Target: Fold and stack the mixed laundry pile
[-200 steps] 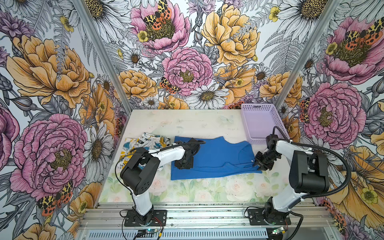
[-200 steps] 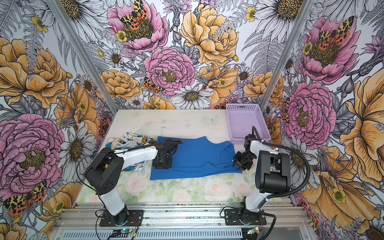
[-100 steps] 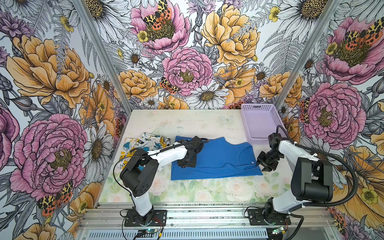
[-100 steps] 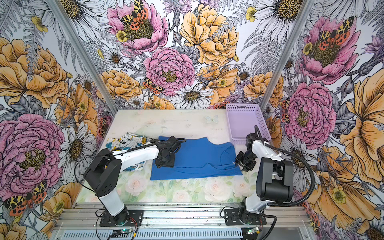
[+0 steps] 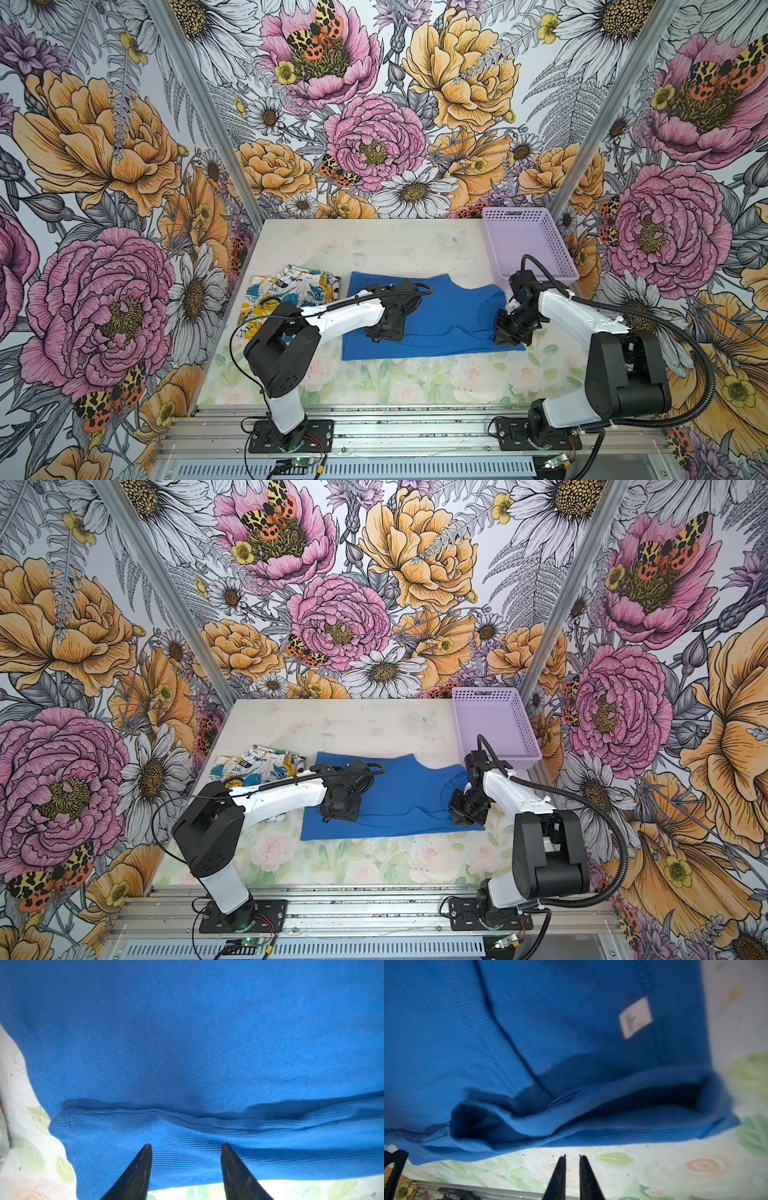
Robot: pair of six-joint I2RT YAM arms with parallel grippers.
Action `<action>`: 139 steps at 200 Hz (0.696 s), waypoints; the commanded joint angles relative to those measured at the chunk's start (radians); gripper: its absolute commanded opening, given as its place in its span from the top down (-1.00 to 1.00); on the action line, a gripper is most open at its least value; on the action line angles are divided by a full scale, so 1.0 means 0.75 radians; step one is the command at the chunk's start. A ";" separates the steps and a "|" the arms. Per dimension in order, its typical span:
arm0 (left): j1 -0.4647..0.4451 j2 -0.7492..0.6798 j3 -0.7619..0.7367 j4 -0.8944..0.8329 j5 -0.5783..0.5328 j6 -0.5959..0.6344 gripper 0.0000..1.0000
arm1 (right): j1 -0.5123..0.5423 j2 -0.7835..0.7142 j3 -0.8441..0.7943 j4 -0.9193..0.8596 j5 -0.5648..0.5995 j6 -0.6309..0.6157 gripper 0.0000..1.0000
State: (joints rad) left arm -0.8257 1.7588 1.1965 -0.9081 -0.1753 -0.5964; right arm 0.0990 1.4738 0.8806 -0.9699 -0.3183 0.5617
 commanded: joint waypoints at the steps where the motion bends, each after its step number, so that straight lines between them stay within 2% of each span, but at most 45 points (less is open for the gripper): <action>1: -0.001 0.028 -0.027 0.021 -0.004 -0.021 -0.09 | 0.049 0.016 -0.020 0.137 -0.047 -0.045 0.70; 107: 0.015 0.011 -0.145 0.079 0.019 -0.080 -0.06 | 0.117 0.013 -0.172 0.303 -0.007 -0.094 0.71; 118: 0.022 0.012 -0.159 0.089 0.025 -0.084 -0.06 | 0.119 0.016 -0.188 0.307 0.016 -0.098 0.65; 139: 0.031 0.019 -0.168 0.098 0.026 -0.078 -0.05 | 0.117 0.024 -0.194 0.324 0.082 -0.097 0.42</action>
State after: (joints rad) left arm -0.8181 1.7744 1.0962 -0.8627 -0.1646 -0.6415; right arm 0.1783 1.4895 0.7601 -0.7570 -0.3462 0.4992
